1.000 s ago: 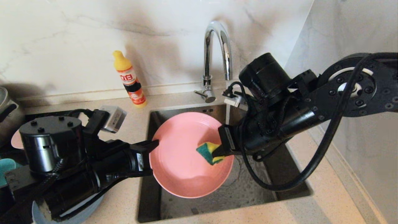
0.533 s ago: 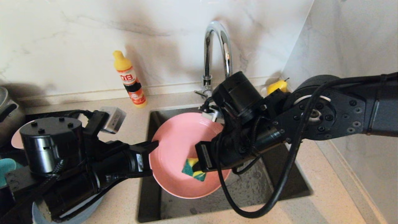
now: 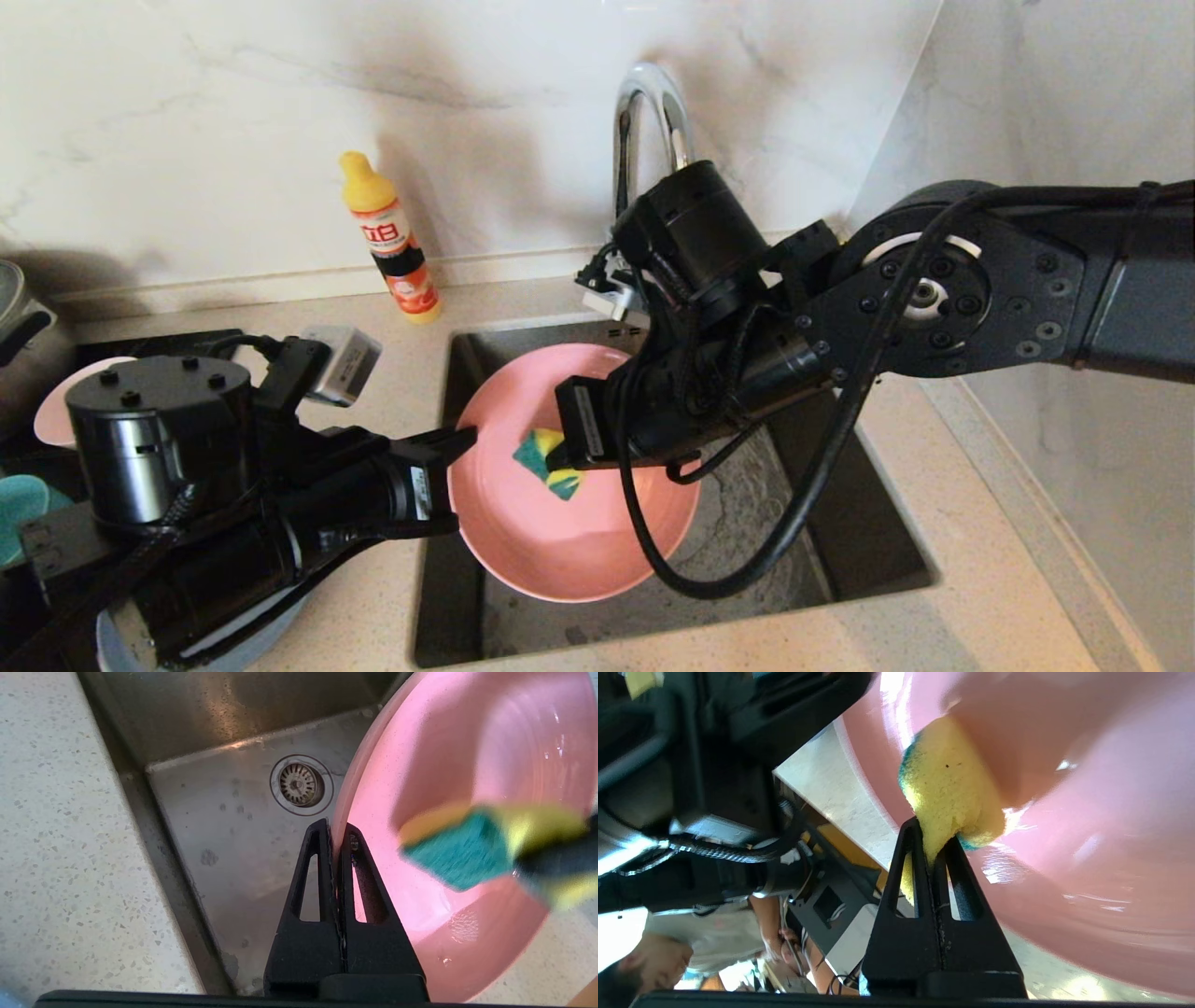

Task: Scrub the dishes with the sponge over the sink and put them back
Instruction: Wipe the plate

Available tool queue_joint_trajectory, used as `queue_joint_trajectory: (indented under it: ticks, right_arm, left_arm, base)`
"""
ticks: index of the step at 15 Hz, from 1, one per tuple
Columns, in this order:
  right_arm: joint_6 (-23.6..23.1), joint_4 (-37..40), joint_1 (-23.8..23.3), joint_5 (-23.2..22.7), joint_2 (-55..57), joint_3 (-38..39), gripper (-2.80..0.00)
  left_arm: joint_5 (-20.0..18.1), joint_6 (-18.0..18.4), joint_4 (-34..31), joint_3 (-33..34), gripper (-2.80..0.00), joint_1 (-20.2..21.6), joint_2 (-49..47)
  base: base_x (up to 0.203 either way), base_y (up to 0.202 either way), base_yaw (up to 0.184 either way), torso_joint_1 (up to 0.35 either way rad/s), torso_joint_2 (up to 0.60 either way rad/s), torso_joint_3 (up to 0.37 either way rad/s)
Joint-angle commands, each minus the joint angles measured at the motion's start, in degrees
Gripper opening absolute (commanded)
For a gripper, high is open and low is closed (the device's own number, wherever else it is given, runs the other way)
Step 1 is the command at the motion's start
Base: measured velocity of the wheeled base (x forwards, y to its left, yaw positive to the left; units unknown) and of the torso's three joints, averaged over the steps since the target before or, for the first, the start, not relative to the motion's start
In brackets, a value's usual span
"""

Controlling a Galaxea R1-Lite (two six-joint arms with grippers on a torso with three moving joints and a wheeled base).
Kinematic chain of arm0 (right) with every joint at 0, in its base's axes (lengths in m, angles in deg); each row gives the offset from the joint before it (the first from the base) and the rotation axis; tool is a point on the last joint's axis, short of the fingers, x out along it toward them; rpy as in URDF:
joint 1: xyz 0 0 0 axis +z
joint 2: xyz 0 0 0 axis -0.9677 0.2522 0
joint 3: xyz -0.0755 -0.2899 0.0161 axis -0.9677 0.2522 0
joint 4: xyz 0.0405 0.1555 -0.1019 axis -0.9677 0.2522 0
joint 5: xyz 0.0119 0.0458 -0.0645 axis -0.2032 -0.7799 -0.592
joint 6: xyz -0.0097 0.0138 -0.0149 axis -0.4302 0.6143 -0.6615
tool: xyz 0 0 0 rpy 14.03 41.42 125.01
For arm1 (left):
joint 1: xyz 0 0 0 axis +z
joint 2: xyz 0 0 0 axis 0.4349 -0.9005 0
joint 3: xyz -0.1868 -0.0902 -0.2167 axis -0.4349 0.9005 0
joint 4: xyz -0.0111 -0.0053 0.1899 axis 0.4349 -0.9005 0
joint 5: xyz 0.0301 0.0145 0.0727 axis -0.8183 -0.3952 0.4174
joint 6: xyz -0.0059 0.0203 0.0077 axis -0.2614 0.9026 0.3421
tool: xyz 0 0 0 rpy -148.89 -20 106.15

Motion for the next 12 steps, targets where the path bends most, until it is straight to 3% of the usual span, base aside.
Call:
queue_joint_trajectory:
  ticks: [1, 7, 12]
  right_arm:
    - [0.1, 0.8, -1.6, -0.1, -1.6, 0.3, -2.80]
    - [-1.7, 3.8, -3.9, -0.2, -9.3, 13.6, -2.80]
    - [-1.7, 3.8, -5.9, -0.8, -21.9, 14.2, -2.80]
  left_arm:
    - [0.1, -0.1, 0.2, 0.1, -2.80, 0.0, 0.2]
    - [0.2, -0.3, 0.2, -0.5, -2.80, 0.2, 0.4]
    - [0.7, -1.6, -1.5, -3.3, -2.80, 0.3, -2.9]
  base:
    - [0.000, 0.000, 0.000, 0.000, 0.00, 0.000]
    - [0.000, 0.000, 0.000, 0.000, 0.00, 0.000]
    - [0.000, 0.000, 0.000, 0.000, 0.00, 0.000]
